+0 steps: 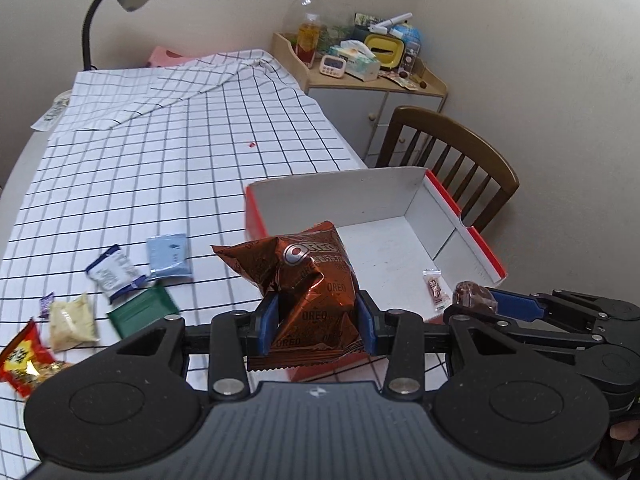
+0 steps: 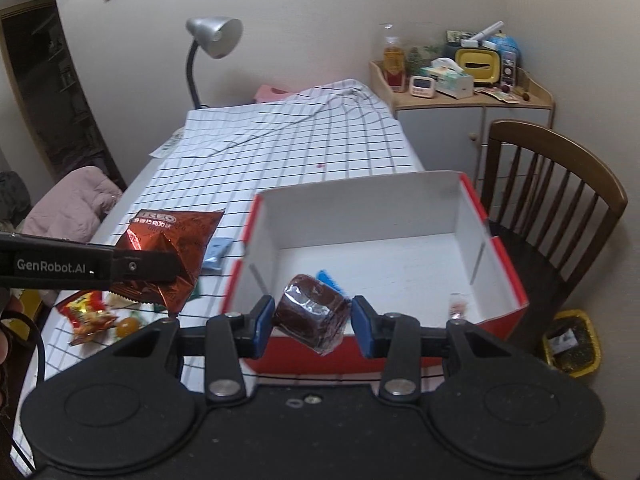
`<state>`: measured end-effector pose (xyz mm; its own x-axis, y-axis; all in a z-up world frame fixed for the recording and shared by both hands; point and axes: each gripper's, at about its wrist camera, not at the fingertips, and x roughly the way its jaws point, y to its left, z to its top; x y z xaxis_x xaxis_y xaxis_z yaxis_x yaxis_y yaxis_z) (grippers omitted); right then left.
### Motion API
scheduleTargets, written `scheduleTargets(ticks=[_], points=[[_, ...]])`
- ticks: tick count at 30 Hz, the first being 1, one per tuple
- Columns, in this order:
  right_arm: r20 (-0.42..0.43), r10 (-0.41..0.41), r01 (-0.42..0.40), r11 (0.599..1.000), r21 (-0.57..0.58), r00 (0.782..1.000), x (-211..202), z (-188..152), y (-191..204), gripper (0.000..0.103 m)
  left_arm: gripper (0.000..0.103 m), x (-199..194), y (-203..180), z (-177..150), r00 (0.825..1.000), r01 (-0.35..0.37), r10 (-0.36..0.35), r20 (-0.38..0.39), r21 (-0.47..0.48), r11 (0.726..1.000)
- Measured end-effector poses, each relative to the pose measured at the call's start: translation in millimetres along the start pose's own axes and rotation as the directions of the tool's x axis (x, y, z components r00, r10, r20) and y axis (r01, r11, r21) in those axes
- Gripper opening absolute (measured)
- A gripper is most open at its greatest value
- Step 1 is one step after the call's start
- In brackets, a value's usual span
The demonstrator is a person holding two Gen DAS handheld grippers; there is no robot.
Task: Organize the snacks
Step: 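Carry the brown bag and brown candy with both tools over the red box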
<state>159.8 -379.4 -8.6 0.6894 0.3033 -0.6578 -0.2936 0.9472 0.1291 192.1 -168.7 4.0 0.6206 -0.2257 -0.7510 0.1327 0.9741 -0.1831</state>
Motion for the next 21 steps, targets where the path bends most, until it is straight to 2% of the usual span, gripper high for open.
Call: scheduleTargets(ticks=[11, 21], points=[[-0.069, -0.051, 0.053, 0.998, 0.029, 0.996, 41.8, 13.8, -58.0, 0.04, 0.04, 66.3, -28.7, 20.5, 0.999, -0.015, 0.016, -0.052, 0.002, 1.0], [-0.17, -0.067, 0.078, 0.995, 0.057, 0.983, 89.9, 20.3, -90.1, 0.041, 0.04, 124.2, -37.9, 35.5, 0.993, -0.037, 0.038, -0.112, 0.014, 0.999]])
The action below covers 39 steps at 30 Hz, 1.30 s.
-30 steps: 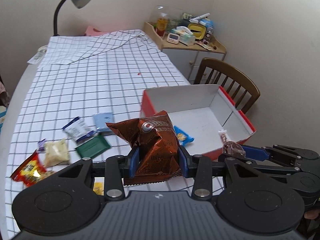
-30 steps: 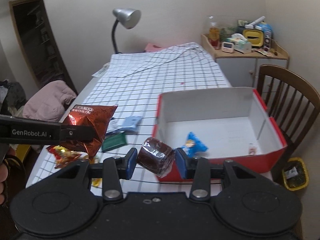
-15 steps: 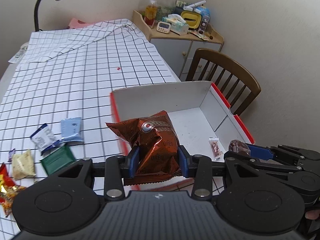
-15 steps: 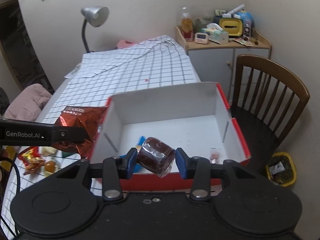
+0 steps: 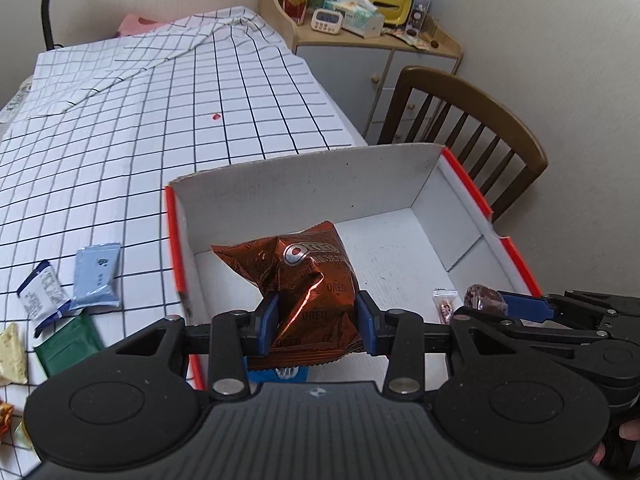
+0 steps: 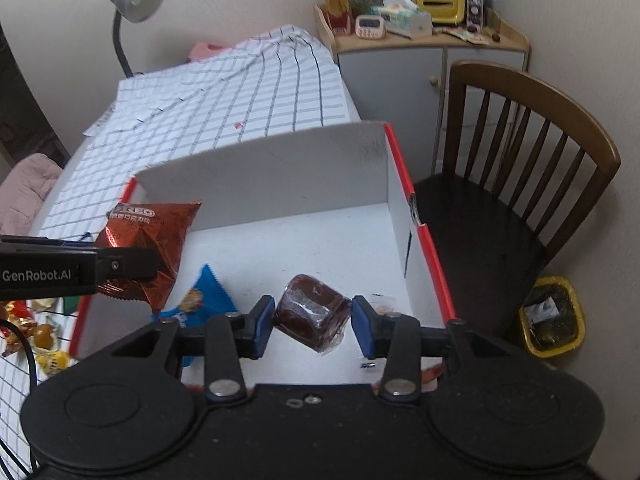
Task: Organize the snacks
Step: 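Carry the brown bag and brown candy with both tools over the red box, then open both tools to drop the brown bag and candy into the box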
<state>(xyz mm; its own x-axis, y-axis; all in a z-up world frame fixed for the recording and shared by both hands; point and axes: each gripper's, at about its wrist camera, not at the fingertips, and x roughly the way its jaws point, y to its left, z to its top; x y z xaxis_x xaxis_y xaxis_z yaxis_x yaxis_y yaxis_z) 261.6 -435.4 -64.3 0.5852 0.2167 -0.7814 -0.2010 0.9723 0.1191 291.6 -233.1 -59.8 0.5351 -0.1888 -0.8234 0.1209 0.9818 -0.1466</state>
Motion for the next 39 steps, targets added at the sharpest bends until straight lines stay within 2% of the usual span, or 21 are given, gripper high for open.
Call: scheduleTargets(ticks=[8, 15, 20, 27, 31, 39], points=[[-0.098, -0.01, 0.007, 0.999, -0.034, 0.995, 34.9, 2.4, -3.2, 0.04, 0.04, 35.4, -10.2, 2.1, 0.998, -0.026, 0.028, -0.051, 0.025, 0.999], [-0.126, -0.035, 0.025, 0.996, -0.082, 0.991, 47.6, 2.5, 3.4, 0.041, 0.04, 56.4, -11.8, -3.6, 0.994, -0.046, 0.049, -0.093, 0.035, 0.998], [-0.138, -0.04, 0.028, 0.996, -0.089, 0.99, 52.3, 2.7, 4.6, 0.042, 0.041, 61.4, -12.7, -4.7, 0.994, -0.048, 0.053, -0.093, 0.052, 0.998], [-0.129, -0.034, 0.023, 0.996, -0.086, 0.991, 52.4, 3.1, 3.6, 0.046, 0.042, 62.4, -13.1, -2.7, 0.995, -0.046, 0.05, -0.086, 0.055, 0.997], [-0.114, -0.026, 0.016, 0.996, -0.087, 0.993, 47.7, 2.8, 5.5, 0.052, 0.054, 54.9, -11.5, -2.6, 0.997, -0.038, 0.041, -0.063, 0.046, 0.998], [-0.07, -0.009, 0.003, 0.997, -0.077, 0.997, 29.9, 2.1, 9.7, 0.063, 0.055, 31.6, -6.9, -5.6, 0.999, -0.029, 0.03, -0.03, 0.037, 0.999]])
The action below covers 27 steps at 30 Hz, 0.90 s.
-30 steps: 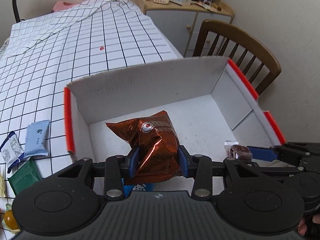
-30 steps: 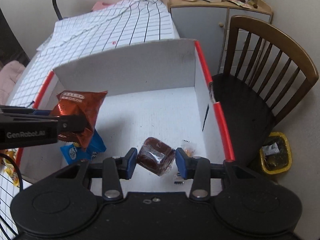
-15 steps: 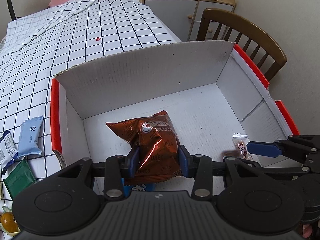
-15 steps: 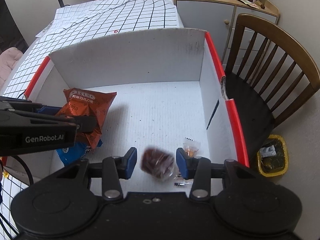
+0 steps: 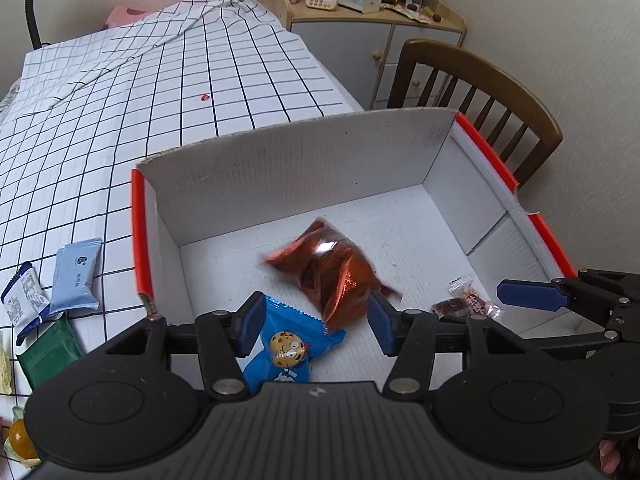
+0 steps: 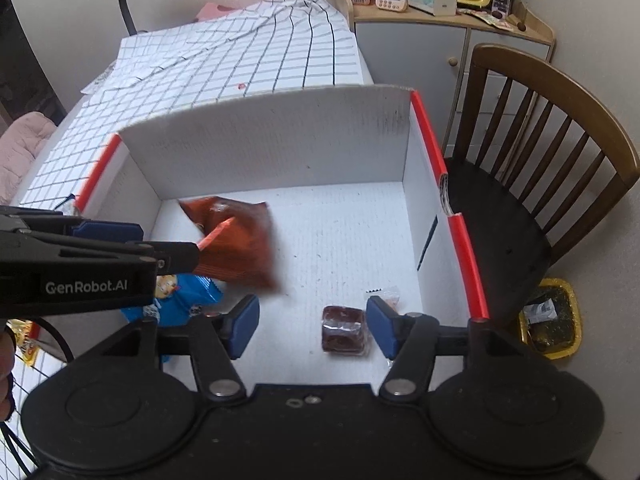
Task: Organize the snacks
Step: 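Open both tools to drop the brown bag and candy into the box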
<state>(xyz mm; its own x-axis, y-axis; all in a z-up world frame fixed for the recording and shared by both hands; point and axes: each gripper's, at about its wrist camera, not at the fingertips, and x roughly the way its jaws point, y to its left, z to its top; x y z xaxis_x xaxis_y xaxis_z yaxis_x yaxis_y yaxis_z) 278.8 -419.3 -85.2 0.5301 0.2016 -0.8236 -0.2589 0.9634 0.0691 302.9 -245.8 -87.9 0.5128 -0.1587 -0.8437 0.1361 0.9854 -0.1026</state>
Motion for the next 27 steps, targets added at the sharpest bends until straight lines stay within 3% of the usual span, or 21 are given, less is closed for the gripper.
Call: scheduleTargets(ticks=[6, 14, 27], points=[[0.041, 0.022, -0.022, 1.0, -0.004, 0.999, -21.3, -2.6, 7.9, 0.064, 0.058, -25.2, 4.9, -4.5, 0.999, 0.016, -0.016, 0.039, -0.007, 1.0], [0.109, 0.044, -0.041, 0.999, -0.034, 0.993, -55.3, -10.4, 30.0, 0.074, 0.058, -64.5, 17.7, -17.6, 0.995, 0.02, -0.018, 0.099, -0.025, 0.999], [0.202, 0.121, -0.111, 0.992, -0.062, 0.972, -98.7, -21.0, 81.0, 0.086, 0.063, -129.4, 53.2, -46.8, 0.98, -0.003, 0.009, 0.2, -0.03, 1.0]])
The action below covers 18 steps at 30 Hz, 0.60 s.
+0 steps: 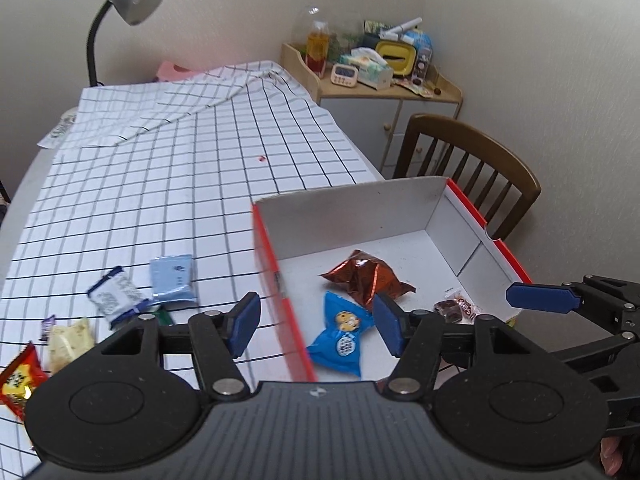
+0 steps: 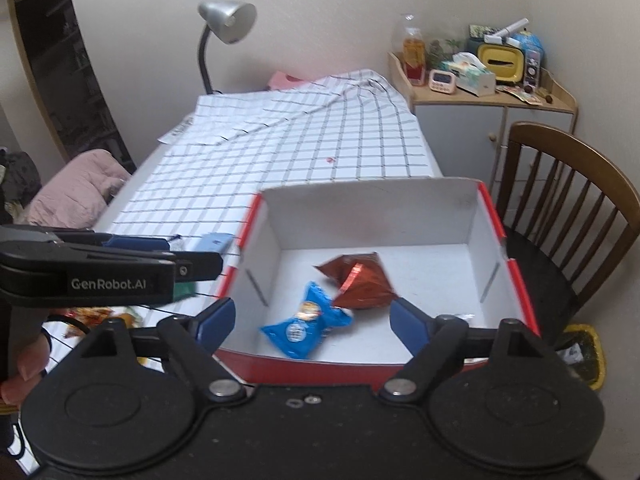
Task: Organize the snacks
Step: 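Open both tools to drop the brown bag and candy into the box, then move both tools back toward the remaining snacks on the tablecloth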
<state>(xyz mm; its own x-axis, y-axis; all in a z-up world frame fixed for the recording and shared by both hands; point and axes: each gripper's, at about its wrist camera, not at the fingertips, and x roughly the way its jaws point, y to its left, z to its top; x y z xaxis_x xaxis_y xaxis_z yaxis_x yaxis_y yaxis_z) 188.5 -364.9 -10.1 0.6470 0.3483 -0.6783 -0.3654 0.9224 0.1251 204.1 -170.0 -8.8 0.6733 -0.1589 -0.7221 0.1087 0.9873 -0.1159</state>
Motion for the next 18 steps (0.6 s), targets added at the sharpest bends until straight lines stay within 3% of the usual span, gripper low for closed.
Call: scheduleTargets(ticks=[6, 18], points=[[0.032, 0.036, -0.036, 0.999, -0.013, 0.999, -9.2, -1.1, 31.4, 0.089, 0.065, -26.6, 23.4, -8.3, 1.0, -0.002, 0.002, 0.028, -0.008, 1.0], [0.093, 0.091, -0.087, 0.995, -0.043, 0.992, -16.3, -7.8, 89.3, 0.1, 0.08, -71.9, 78.0, -26.7, 0.997, -0.018, 0.02, 0.074, -0.03, 0.999]])
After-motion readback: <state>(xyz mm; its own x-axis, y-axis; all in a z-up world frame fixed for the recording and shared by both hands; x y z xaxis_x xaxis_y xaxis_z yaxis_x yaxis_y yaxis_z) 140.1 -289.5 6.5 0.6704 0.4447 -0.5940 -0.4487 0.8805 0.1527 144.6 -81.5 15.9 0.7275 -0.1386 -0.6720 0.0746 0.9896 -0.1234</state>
